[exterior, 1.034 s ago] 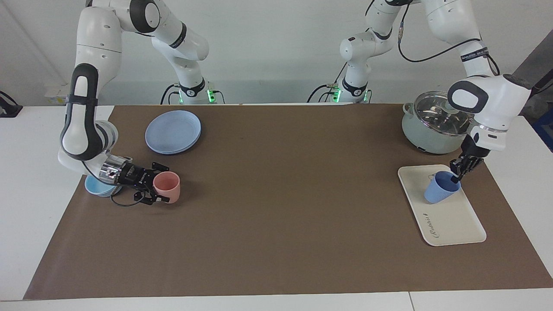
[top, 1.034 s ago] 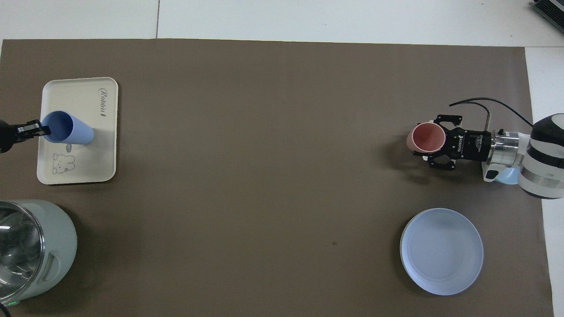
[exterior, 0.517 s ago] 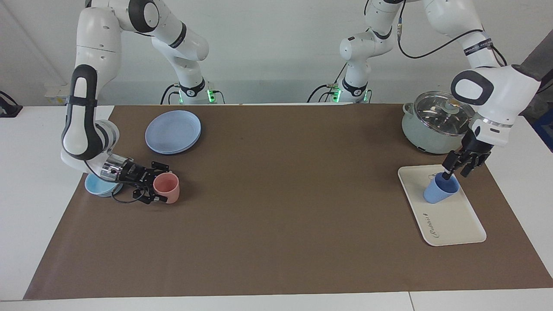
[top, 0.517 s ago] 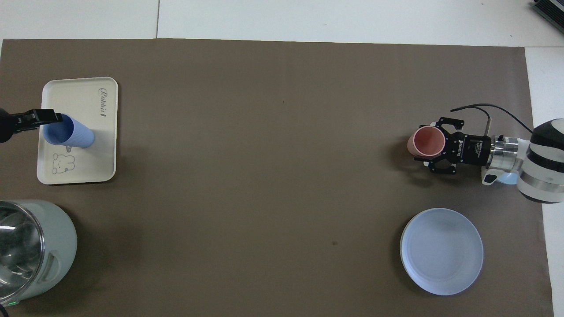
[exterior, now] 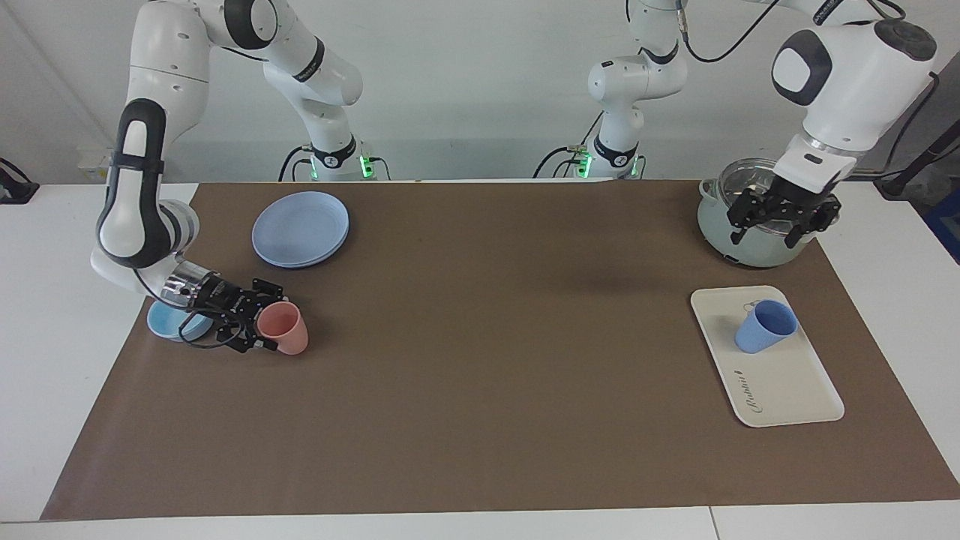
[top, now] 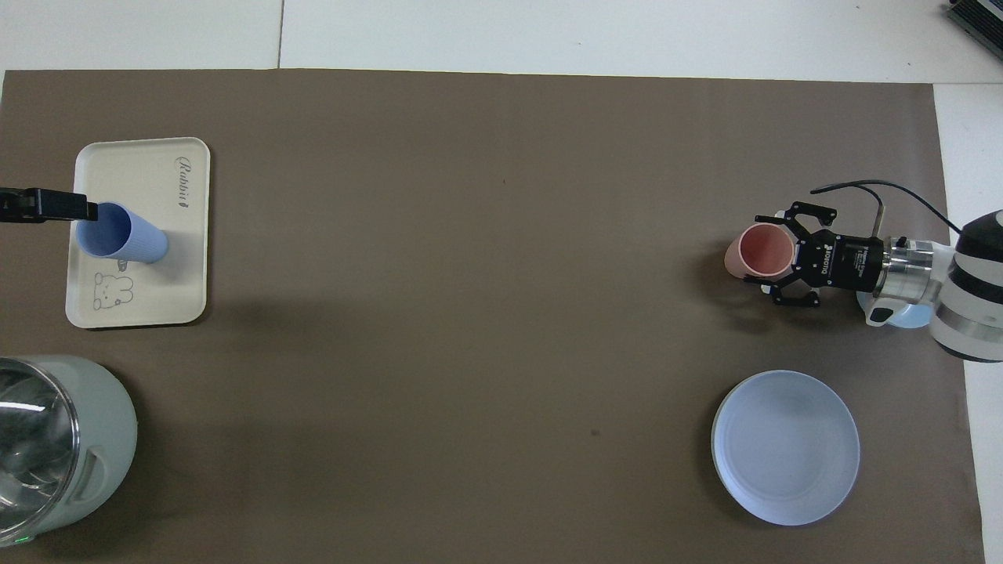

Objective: Place cup on tray
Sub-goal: 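Set the pink cup on the table and open the right gripper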

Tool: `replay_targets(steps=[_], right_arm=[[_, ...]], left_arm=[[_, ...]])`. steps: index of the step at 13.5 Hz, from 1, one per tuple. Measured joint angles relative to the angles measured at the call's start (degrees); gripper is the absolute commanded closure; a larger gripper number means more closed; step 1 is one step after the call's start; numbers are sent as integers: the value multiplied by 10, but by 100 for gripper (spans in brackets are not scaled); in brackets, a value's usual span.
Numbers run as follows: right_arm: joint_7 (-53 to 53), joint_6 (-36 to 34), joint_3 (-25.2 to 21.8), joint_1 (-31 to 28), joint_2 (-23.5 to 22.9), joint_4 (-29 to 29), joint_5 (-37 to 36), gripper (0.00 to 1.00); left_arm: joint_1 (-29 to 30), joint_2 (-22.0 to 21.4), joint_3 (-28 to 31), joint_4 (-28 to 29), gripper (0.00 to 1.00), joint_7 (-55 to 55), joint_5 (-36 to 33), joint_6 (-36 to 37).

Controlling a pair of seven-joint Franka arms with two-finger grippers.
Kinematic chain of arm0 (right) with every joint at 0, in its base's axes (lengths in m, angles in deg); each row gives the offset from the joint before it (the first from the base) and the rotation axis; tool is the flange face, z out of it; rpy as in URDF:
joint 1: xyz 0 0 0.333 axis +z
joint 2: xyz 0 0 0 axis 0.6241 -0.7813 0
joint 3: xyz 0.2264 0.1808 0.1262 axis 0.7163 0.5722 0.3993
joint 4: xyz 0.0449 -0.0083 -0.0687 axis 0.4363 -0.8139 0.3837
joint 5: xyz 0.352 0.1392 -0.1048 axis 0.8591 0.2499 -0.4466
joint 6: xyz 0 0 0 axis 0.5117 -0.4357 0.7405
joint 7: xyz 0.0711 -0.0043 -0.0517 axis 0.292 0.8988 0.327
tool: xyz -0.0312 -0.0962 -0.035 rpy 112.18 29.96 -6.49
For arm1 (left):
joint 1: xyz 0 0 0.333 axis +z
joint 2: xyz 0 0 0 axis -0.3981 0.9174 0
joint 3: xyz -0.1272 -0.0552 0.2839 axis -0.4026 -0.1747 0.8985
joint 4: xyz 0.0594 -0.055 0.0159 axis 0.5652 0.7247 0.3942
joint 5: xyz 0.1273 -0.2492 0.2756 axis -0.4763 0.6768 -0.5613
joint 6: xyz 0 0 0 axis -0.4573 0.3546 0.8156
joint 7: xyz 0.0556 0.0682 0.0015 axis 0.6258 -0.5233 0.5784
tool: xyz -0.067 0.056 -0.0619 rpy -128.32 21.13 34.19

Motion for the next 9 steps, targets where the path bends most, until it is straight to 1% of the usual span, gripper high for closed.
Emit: replay_targets(steps=[3,5,8,9], right_arm=[[1,16,0,0,16,1,-35,1],[1,30,0,0,37,2,-69,1],[-2,52,1,2,82,2,-150,1],[-2,53,2,4,94,2,-181,1]], left_arm=[[-48,-10,-2,8,0,47,-2,31],[-59,-13,-2,-2,0,68,-2,45],[-59,-14,5,-72,0,70,-2,111],[-58,-14,8,-83,0,70,-2,119]])
